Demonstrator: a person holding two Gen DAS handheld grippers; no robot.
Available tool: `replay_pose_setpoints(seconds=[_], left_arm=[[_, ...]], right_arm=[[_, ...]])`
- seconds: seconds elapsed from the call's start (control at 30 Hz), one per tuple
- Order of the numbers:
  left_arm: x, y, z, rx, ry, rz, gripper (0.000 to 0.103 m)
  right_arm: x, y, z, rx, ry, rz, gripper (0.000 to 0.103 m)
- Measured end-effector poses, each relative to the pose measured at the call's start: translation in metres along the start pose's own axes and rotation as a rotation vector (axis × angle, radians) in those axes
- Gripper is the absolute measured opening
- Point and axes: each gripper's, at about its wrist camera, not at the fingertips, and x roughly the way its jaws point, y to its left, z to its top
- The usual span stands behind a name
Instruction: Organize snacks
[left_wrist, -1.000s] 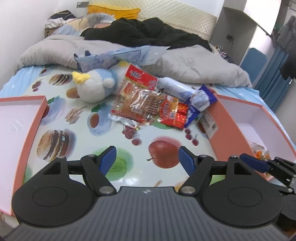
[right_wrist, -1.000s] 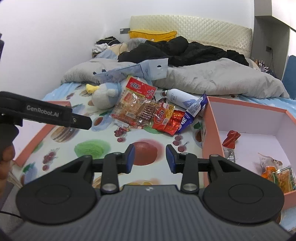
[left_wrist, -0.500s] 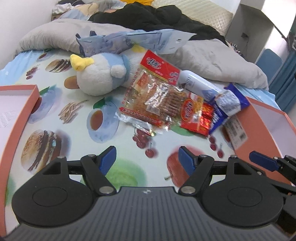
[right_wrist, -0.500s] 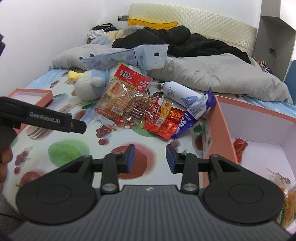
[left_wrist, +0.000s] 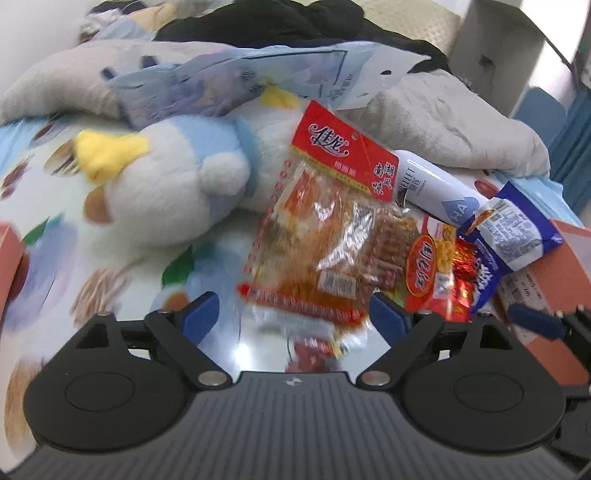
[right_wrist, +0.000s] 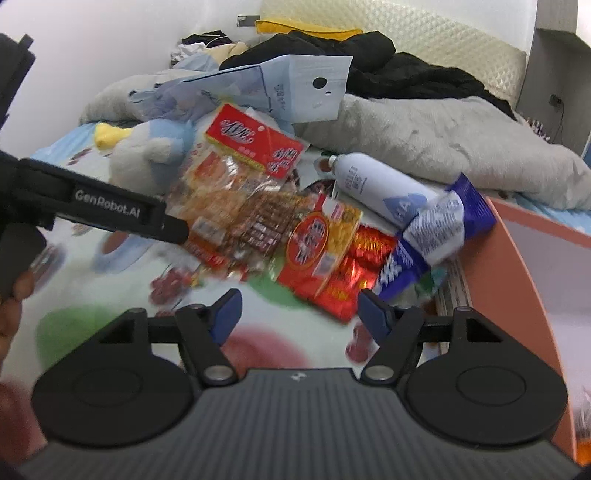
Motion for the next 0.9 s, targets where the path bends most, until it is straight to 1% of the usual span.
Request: replay_pose_setpoints(seconds=[0.13, 0.27, 0.33, 0.4, 0.47, 0.53, 0.6, 0.63, 0.67, 0.7, 0.73, 0.77, 0.8, 0.83, 0.9], left_arm=[[0.024, -0.001, 0.011, 0.05, 0.016, -0.012, 0.095], [0.045, -0.005, 0.017, 0.101, 0.029, -0.018, 0.096], [0.052, -0.007, 0.018, 0.12, 0.029, -0.027, 0.096], [0.056, -0.009, 0.019, 0.133, 0.019, -0.051, 0.096], [0.061, -0.01, 0.02, 0.139, 0.015, -0.054, 0.096], [0.064, -0.011, 0.021, 0.139, 0.018, -0.06, 0.096], [0.064, -0.014, 0.018, 0.147, 0.015, -0.063, 0.095], [0.064, -0.015, 0.018, 0.154, 0.016, -0.063, 0.094], [0.063, -0.016, 0.016, 0.159, 0.015, -0.062, 0.093], [0.061, -0.016, 0.015, 0.162, 0.013, -0.06, 0.091], [0.059, -0.017, 0.015, 0.167, 0.011, -0.056, 0.085], [0.056, -0.016, 0.014, 0.169, 0.008, -0.053, 0.085], [0.053, -0.016, 0.013, 0.17, 0.005, -0.054, 0.078], [0.05, -0.017, 0.013, 0.173, 0.003, -0.056, 0.069], [0.043, -0.018, 0.01, 0.186, 0.001, -0.047, 0.066]], right_arm=[[0.031, -0.002, 0.008, -0.035, 0.008, -0.01, 0.071], [0.054, -0.003, 0.01, -0.063, 0.024, -0.009, 0.072], [0.064, -0.006, 0.01, -0.054, 0.042, -0.012, 0.072], [0.071, -0.008, 0.01, -0.028, 0.054, 0.009, 0.072], [0.076, -0.011, 0.009, 0.015, 0.057, 0.029, 0.073], [0.075, -0.014, 0.01, 0.049, 0.047, 0.067, 0.062], [0.074, -0.015, 0.01, 0.069, 0.051, 0.116, 0.035], [0.073, -0.014, 0.009, 0.077, 0.052, 0.136, 0.029], [0.073, -0.012, 0.01, 0.08, 0.053, 0.145, 0.019], [0.071, -0.011, 0.01, 0.081, 0.052, 0.147, 0.013], [0.069, -0.009, 0.01, 0.083, 0.048, 0.146, 0.011], [0.067, -0.009, 0.011, 0.086, 0.044, 0.147, 0.008], [0.065, -0.009, 0.011, 0.096, 0.041, 0.154, 0.004], [0.063, -0.009, 0.012, 0.111, 0.042, 0.165, 0.004], [0.058, -0.009, 0.012, 0.134, 0.045, 0.187, 0.003]])
